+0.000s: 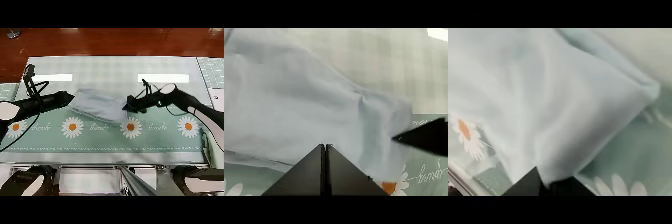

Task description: Fold the shirts.

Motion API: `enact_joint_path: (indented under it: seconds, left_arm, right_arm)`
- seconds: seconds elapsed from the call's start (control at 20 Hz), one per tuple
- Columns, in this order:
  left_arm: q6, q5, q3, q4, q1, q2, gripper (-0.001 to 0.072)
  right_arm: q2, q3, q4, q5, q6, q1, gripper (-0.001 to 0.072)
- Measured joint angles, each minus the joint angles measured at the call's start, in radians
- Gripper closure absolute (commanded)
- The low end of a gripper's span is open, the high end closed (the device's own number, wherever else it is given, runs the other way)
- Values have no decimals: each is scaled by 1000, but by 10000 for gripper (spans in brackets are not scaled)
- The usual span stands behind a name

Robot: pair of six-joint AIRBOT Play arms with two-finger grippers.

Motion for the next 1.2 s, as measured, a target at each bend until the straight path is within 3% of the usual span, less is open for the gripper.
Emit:
enact_joint_path:
  seconds: [0.3,0.55,0.9,1.2]
  left_arm:
    - [3,-1,0,0,-2,0,685]
    - [11,-43,-2,0,-2,0,684]
    - [33,-113,-7,0,-2,0,684]
    - [37,-37,-7,-1,-2,0,685]
  right_arm:
    - [-5,533,-368,234,165,-18,688]
    - [24,818,-493,412,252,-174,688]
    - [145,911,-534,639,317,-565,688]
    - [317,823,-678,814,323,-864,688]
